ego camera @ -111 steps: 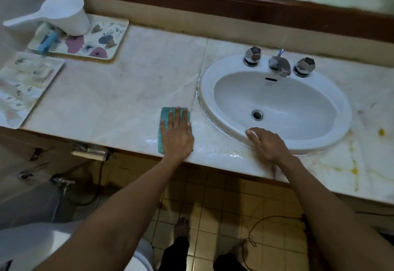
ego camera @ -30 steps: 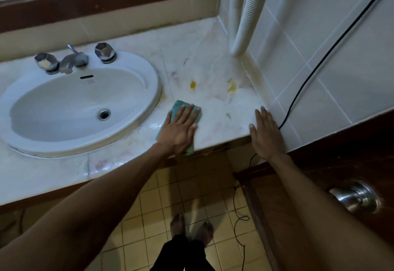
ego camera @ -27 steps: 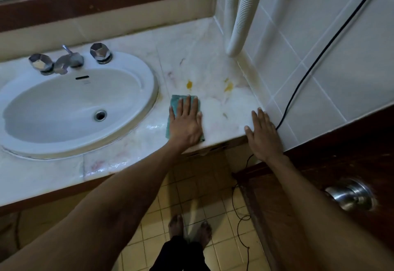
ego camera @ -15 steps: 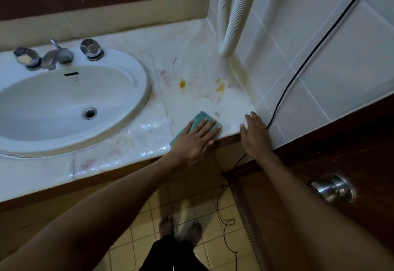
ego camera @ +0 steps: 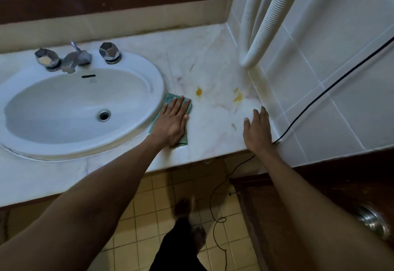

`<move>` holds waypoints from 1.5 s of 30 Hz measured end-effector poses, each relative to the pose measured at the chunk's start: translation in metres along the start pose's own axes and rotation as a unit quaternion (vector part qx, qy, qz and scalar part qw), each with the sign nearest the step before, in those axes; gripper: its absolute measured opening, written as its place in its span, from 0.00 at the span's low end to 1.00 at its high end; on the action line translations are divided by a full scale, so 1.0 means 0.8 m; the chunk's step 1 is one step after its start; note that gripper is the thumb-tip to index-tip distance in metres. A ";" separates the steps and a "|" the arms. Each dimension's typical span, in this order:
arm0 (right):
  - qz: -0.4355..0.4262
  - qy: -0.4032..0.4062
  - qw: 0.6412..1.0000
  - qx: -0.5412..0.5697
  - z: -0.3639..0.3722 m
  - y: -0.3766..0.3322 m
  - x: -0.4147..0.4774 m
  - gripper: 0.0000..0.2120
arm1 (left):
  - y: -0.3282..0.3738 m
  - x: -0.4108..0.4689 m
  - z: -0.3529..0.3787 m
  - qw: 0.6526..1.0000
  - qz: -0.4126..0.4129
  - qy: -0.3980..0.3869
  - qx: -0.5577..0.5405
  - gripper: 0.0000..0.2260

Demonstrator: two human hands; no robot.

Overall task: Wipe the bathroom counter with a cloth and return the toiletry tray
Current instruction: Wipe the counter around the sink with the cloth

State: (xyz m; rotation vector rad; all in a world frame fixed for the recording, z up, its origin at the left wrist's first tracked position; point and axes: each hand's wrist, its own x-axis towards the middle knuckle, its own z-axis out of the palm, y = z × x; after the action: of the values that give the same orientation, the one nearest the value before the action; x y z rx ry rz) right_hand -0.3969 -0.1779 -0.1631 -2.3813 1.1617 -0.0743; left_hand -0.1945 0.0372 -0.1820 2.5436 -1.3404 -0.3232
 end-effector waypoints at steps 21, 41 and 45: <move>-0.016 0.079 0.997 -0.007 0.009 -0.001 0.051 0.22 | -0.004 0.065 -0.008 0.968 0.234 -0.081 0.041 0.25; -0.089 0.024 0.994 -0.064 -0.015 0.055 -0.002 0.25 | 0.062 0.106 0.010 0.977 0.200 -0.056 0.053 0.24; -0.086 0.029 0.994 -0.054 -0.017 0.063 -0.017 0.24 | 0.102 0.151 0.009 1.000 0.015 -0.011 0.016 0.25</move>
State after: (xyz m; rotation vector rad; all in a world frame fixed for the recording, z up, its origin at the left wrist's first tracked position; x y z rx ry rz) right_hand -0.4456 -0.1996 -0.1717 -2.5872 1.0075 -0.1428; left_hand -0.1934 -0.1085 -0.1723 2.5506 -1.4010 -0.3267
